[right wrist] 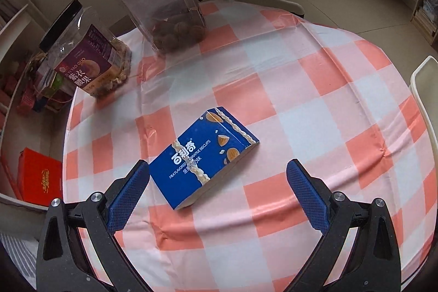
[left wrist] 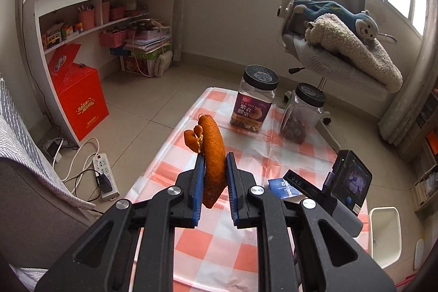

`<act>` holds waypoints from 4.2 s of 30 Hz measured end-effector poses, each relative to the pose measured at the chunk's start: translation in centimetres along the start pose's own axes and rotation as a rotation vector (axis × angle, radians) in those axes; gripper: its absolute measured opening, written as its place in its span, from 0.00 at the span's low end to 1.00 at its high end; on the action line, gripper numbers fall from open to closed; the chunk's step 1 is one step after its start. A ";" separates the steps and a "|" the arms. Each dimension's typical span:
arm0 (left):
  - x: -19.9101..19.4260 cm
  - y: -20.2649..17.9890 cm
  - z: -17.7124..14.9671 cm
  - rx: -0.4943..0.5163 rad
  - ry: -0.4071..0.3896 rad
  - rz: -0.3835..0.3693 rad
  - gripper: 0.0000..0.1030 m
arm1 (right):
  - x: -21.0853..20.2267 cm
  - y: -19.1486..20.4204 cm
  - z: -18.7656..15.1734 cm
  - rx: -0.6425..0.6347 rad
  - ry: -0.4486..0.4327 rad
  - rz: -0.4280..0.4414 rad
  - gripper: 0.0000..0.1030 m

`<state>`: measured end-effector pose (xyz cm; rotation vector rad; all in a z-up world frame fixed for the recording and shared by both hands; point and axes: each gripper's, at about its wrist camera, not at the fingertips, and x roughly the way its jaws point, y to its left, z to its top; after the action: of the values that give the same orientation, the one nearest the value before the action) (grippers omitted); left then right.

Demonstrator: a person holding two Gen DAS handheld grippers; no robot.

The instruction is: Collect trash

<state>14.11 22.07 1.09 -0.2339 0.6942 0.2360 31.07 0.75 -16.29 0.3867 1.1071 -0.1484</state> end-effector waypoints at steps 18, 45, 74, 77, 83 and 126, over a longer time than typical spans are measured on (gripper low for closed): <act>-0.2 2.2 -0.1 -0.052 0.045 -0.060 0.16 | 1.1 -3.0 -3.0 -0.295 0.081 -0.025 0.68; 0.3 2.4 0.2 -0.059 0.051 -0.053 0.16 | 4.8 3.6 -0.6 -0.241 0.062 -0.161 0.70; 1.5 -5.0 -2.2 0.046 0.157 -0.141 0.16 | -12.4 -11.1 -4.6 -0.501 -0.051 0.179 0.52; 1.5 -6.4 -2.4 0.063 0.158 -0.148 0.16 | -13.9 -13.0 -4.2 -0.479 -0.071 0.190 0.52; 1.4 -9.7 -3.0 0.121 0.153 -0.153 0.16 | -15.8 -17.3 -3.3 -0.423 -0.121 0.178 0.52; 1.1 -45.5 -16.6 0.505 0.321 -0.645 0.45 | -26.8 -48.3 2.0 0.155 -0.520 -0.208 0.93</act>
<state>18.20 -25.71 -5.94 -0.0009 0.9327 -0.6022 6.02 -46.57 -2.66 0.3438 0.6198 -0.4928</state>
